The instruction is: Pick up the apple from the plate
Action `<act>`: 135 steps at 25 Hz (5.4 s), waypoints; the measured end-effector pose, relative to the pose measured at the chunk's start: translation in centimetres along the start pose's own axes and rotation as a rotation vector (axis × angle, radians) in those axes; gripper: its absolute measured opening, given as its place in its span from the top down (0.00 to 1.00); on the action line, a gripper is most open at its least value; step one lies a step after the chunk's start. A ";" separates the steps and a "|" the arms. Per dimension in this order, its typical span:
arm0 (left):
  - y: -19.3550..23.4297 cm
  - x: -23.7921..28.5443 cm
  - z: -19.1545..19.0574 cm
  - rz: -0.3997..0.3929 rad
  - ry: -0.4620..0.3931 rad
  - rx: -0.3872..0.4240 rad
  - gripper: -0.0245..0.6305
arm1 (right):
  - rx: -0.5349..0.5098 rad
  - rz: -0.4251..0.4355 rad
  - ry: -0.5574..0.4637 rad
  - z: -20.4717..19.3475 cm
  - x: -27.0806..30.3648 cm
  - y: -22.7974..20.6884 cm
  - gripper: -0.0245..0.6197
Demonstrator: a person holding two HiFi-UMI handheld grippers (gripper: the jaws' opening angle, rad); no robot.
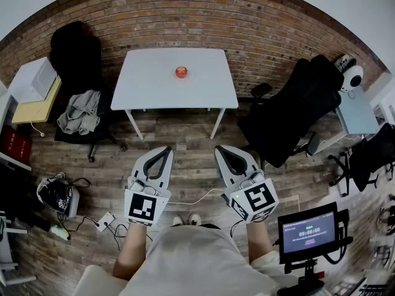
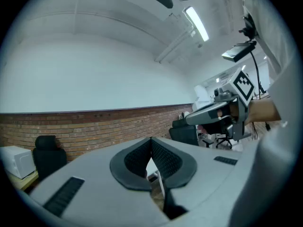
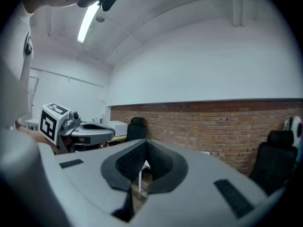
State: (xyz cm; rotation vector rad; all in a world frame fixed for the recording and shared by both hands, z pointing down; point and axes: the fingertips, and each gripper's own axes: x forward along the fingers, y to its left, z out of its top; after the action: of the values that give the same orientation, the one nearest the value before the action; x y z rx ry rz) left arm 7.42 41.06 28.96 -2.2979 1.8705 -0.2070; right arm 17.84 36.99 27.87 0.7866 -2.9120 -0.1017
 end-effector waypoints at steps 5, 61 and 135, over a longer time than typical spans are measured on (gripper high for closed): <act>-0.2 0.1 0.2 -0.015 -0.005 0.001 0.96 | 0.030 0.038 -0.022 0.1 0.1 0.6 0.96; 19.7 23.0 -6.2 -0.018 0.030 -0.040 0.96 | 0.122 0.037 -0.023 0.0 25.5 -15.4 0.96; 22.4 39.6 -11.6 -0.087 0.279 0.064 0.87 | 0.183 0.194 0.080 -4.7 37.5 -25.9 0.96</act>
State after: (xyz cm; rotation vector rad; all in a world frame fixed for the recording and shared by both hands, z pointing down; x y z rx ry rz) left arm -8.45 -2.69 35.31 -2.4123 1.8521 -0.6187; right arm -0.76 -4.47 33.81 0.5130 -2.9317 0.2125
